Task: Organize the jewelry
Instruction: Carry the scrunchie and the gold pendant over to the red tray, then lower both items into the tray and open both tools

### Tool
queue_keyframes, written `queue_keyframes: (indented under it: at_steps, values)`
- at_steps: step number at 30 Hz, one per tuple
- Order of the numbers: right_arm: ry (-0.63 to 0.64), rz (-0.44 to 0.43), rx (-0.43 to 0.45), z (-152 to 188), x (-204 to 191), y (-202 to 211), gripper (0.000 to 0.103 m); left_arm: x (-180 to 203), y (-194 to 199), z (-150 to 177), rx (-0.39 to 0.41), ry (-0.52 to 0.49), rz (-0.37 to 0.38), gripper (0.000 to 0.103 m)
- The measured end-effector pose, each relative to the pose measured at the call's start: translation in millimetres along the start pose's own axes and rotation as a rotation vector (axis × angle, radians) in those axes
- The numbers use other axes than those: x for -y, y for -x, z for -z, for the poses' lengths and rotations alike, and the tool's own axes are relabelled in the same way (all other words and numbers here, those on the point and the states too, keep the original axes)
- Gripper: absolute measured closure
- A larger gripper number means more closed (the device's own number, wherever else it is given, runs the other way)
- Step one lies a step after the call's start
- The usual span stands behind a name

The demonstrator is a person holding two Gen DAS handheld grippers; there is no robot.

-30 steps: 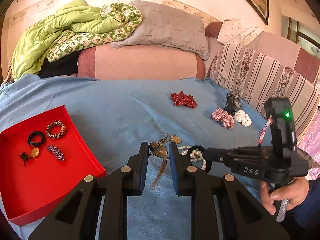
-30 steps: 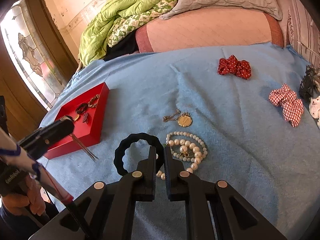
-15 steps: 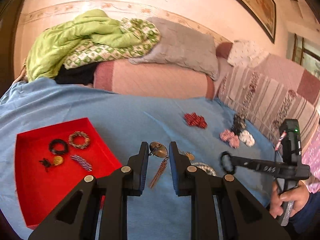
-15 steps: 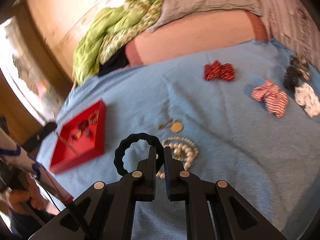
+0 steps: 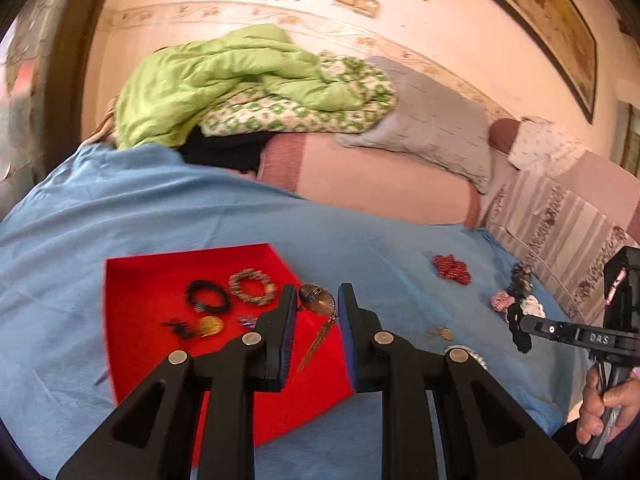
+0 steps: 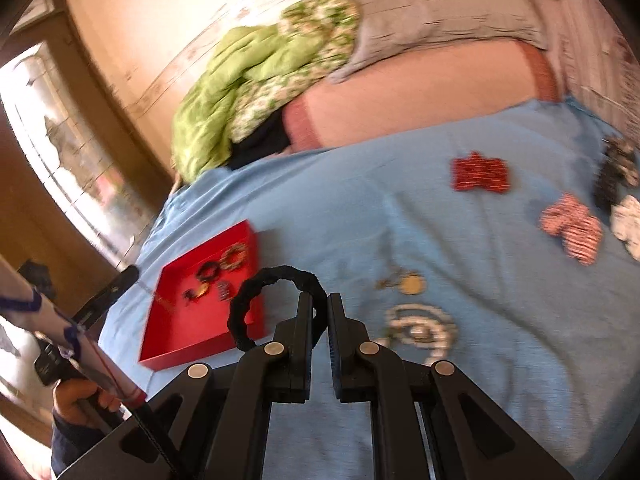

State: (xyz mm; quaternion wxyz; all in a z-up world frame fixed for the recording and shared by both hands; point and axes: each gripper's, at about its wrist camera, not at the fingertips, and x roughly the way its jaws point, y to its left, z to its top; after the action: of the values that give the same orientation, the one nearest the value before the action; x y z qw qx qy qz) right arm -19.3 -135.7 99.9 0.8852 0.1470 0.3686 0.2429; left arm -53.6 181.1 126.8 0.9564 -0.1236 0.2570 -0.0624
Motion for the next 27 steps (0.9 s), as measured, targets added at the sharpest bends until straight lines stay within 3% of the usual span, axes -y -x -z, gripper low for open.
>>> queue_keyframes:
  at_steps: [6,12,27]
  values:
    - [0.047,-0.082,-0.073,-0.8,-47.0,-40.7,0.095,-32.5,1.3,2.3,-0.022,0.063,-0.06,0.083]
    - [0.096,-0.104,-0.154,3.7,-86.3,-86.9,0.095,-55.8,-6.7,6.1,-0.057,0.132,-0.103,0.083]
    - [0.149,-0.033,-0.309,13.3,-124.0,-176.9,0.095,-97.4,-32.7,17.7,-0.174,0.248,-0.215,0.083]
